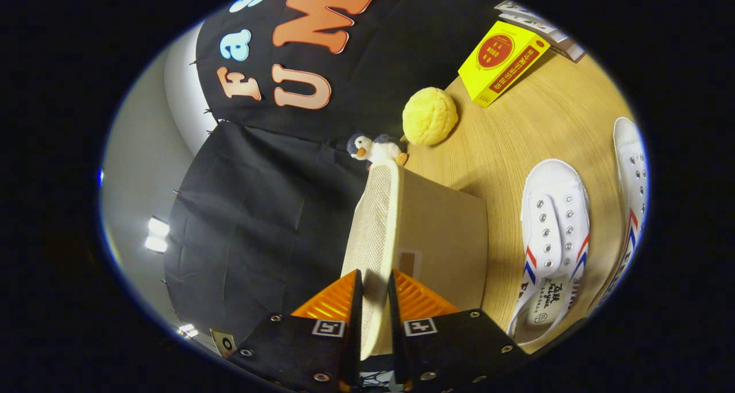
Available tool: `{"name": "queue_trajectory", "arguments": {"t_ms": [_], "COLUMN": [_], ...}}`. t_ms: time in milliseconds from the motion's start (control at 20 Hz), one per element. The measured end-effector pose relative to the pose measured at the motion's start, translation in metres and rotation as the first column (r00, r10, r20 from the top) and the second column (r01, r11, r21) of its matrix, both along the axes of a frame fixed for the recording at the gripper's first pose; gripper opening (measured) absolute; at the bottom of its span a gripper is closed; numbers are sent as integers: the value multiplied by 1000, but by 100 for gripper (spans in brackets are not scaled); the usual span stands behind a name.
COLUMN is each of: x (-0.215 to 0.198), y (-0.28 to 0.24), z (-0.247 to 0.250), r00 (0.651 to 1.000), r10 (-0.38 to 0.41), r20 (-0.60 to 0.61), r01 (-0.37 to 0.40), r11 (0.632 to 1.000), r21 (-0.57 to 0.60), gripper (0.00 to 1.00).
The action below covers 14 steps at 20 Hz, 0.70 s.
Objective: Open the storage box then place both shoes into the box .Put the left shoe in first, then the right shoe, with the right side of both shoes facing outward in a uniform manner.
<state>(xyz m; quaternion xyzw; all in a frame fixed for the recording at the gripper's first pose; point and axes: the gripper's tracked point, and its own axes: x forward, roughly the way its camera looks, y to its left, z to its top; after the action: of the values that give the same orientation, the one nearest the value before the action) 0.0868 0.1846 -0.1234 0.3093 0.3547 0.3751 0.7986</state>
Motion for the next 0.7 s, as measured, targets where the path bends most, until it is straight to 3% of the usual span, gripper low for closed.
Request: {"name": "queue_trajectory", "arguments": {"t_ms": [50,100,450,700], "x": [-3,-6,-31,-46], "y": [0,2,40,94], "z": [3,6,73,111], "r00": [1000,1000,994,985], "r10": [-17,-11,-15,30], "r20": [11,23,105,172], "r01": [17,11,11,-36], "r11": [1000,1000,999,999], "r21": [-13,-17,34,30], "gripper": [9,3,2,3]}}
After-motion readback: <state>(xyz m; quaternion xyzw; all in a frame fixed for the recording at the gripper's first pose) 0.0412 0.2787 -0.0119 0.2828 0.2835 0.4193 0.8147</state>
